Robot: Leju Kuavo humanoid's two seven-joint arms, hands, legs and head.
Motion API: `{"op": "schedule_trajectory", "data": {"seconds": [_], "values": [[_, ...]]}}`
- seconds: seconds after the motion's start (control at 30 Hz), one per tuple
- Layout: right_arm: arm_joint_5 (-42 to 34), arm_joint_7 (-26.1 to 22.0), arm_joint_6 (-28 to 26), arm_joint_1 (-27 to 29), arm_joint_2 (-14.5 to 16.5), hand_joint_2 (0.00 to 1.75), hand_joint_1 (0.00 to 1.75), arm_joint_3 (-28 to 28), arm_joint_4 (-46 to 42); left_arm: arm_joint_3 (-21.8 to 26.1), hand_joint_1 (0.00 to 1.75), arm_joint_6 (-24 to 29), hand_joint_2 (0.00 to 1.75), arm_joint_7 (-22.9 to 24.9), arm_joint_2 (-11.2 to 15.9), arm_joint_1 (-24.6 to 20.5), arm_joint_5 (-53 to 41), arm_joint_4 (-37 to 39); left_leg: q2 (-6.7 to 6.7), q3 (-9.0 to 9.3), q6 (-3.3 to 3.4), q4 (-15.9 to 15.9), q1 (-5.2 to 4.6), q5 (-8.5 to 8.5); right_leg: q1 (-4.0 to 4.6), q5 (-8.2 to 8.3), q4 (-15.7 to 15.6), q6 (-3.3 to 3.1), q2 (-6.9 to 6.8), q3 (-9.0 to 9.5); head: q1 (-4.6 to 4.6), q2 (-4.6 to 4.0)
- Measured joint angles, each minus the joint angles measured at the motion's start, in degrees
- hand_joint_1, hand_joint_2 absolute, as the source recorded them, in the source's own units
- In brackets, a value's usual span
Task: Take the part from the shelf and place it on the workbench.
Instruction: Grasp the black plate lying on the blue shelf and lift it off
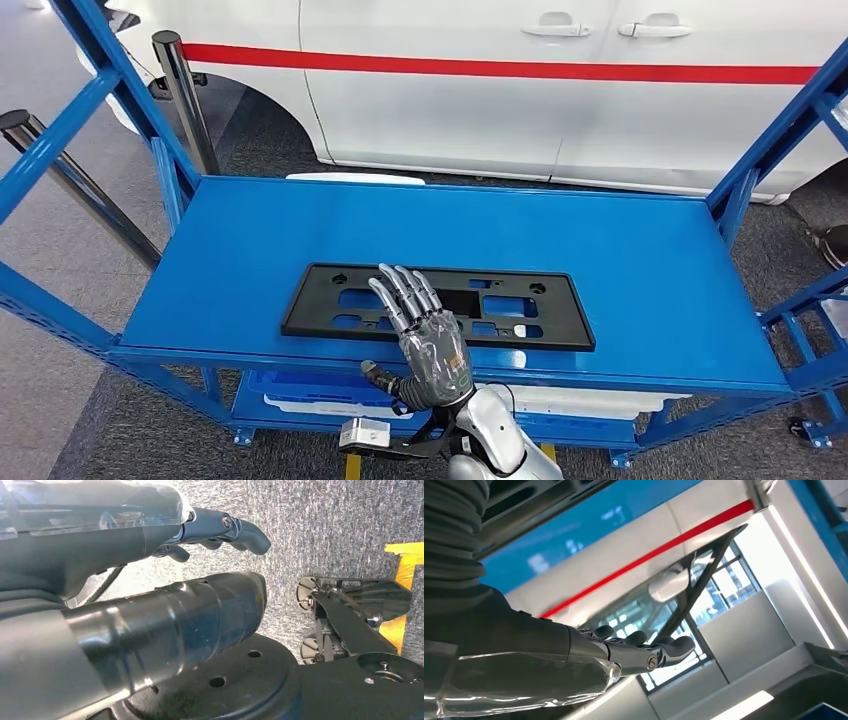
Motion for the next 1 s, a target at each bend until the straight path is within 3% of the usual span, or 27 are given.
{"op": "schedule_trajectory", "data": {"seconds": [0.13,0.2,0.27,0.3,0.33,0.37,0.43,0.5,0.63,0.7,0.77,0.8,0.83,0.87,0.93,1.0], "values": [[10.2,4.4,-0.3,0.1,0.3,1.75,0.0,0.0,1.8,-0.6,0.0,0.2,0.0,1.0,0.1,0.0,0.3,0.0,0.05,-0.12,-1.32,0.7,0.18,-0.86,0.0,0.25,-1.0,-1.43,0.09,0.53,-0.02,0.0],[12.1,6.3,-0.3,-0.1,0.7,1.75,0.0,0.0,3.2,-1.0,0.0,0.4,0.0,1.1,0.2,0.0,0.4,0.0,0.06,-2.24,-1.67,5.6,0.31,-3.8,-0.1,0.43,-1.4,-2.08,-0.06,0.83,-0.03,0.0],[12.5,8.2,-0.1,-0.2,0.8,1.75,0.0,0.2,5.0,-1.2,0.0,0.7,0.0,1.2,0.3,0.1,0.6,0.0,0.07,-5.76,-1.92,12.8,0.32,-6.97,0.05,0.37,-1.3,-2.36,-0.15,0.82,-0.03,0.0],[12.6,9.1,0.1,-0.4,0.8,1.75,0.0,0.4,6.0,-1.2,0.0,0.7,0.0,1.2,0.3,0.1,0.7,0.0,0.07,-6.88,-1.99,15.0,0.32,-7.34,0.14,0.31,-1.3,-2.42,-0.16,0.8,-0.03,0.0],[12.6,10.0,0.4,-0.5,0.8,1.75,0.0,0.7,6.9,-1.3,0.0,0.8,0.0,1.2,0.3,0.2,0.8,0.0,0.07,-7.05,-1.99,15.1,0.32,-6.63,0.21,0.23,-1.1,-2.46,-0.13,0.8,-0.03,0.0],[12.6,10.6,0.6,-0.7,0.8,1.75,0.0,0.9,7.6,-1.3,0.0,0.8,0.0,1.2,0.4,0.3,0.9,0.0,0.07,-6.12,-1.91,13.0,0.32,-4.92,0.24,0.13,-1.0,-2.45,-0.06,0.82,-0.04,0.0],[12.6,11.2,0.8,-1.1,0.8,1.75,0.0,1.0,8.5,-1.3,0.0,0.8,0.0,1.2,0.5,0.3,1.1,0.0,0.07,-2.56,-1.5,5.5,0.21,-1.24,0.37,-0.17,-0.6,-2.24,0.06,0.88,-0.03,0.0],[12.6,11.6,1.1,-1.5,0.7,1.75,0.0,1.1,9.2,-1.3,0.0,0.8,0.0,1.1,0.6,0.2,1.1,0.0,0.02,-0.49,-0.97,0.9,-0.02,0.14,0.53,-0.33,-0.3,-1.79,0.12,0.75,-0.02,0.0],[13.1,14.0,2.6,-2.5,0.6,1.75,0.0,1.7,10.3,-1.3,0.0,1.0,0.0,1.0,0.7,0.3,1.6,0.0,0.07,-0.24,0.15,-0.2,0.12,0.53,0.52,-0.79,0.2,-0.71,0.15,0.39,0.0,0.0],[14.0,15.4,3.0,-3.0,0.4,1.75,0.0,1.8,10.9,-1.3,0.0,1.2,0.0,0.9,0.8,0.3,1.8,0.0,0.18,-0.13,0.7,-0.7,0.41,0.87,0.39,-3.47,4.5,-0.13,0.13,-1.55,0.03,0.0],[15.7,17.2,2.9,-3.3,0.1,1.75,0.0,1.8,11.6,-1.3,0.0,1.5,0.0,0.9,0.8,0.3,2.2,0.0,0.21,-0.24,0.84,-0.7,0.4,0.92,0.14,-6.87,11.9,0.33,0.1,-5.05,0.04,0.0],[17.0,18.3,2.8,-3.3,-0.1,1.75,0.0,1.8,11.9,-1.3,0.0,1.6,0.0,0.9,0.8,0.3,2.3,0.0,0.21,-0.29,0.83,-0.6,0.4,0.91,-0.01,-7.55,14.5,0.49,0.09,-6.36,0.05,0.0],[18.5,19.5,2.6,-3.3,-0.2,1.75,0.0,1.8,12.2,-1.3,0.0,1.8,0.0,1.0,0.8,0.3,2.5,0.0,0.2,-0.3,0.8,-0.6,0.41,0.89,-0.16,-7.13,15.2,0.6,0.08,-6.78,0.05,0.0],[19.8,20.5,2.4,-3.3,-0.4,1.75,0.0,1.8,12.4,-1.3,0.0,1.8,0.0,1.0,0.8,0.4,2.5,0.0,0.17,-0.27,0.73,-0.5,0.43,0.84,-0.3,-5.63,13.6,0.63,0.06,-6.04,0.05,0.0],[21.7,21.8,2.1,-3.4,-0.5,1.75,0.0,1.8,12.8,-1.3,0.0,1.9,0.0,1.1,0.7,0.4,2.6,0.0,0.12,-0.14,0.44,-0.3,0.44,0.65,-0.46,-1.82,5.9,0.5,-0.01,-2.28,0.05,0.0],[22.4,22.3,1.9,-3.5,-0.6,1.75,0.0,1.8,13.0,-1.3,0.0,1.9,0.0,1.1,0.7,0.3,2.7,0.0,0.11,-0.19,-0.07,-0.2,0.26,0.52,-0.24,-0.19,0.4,0.15,-0.02,0.23,0.03,0.0]]}}
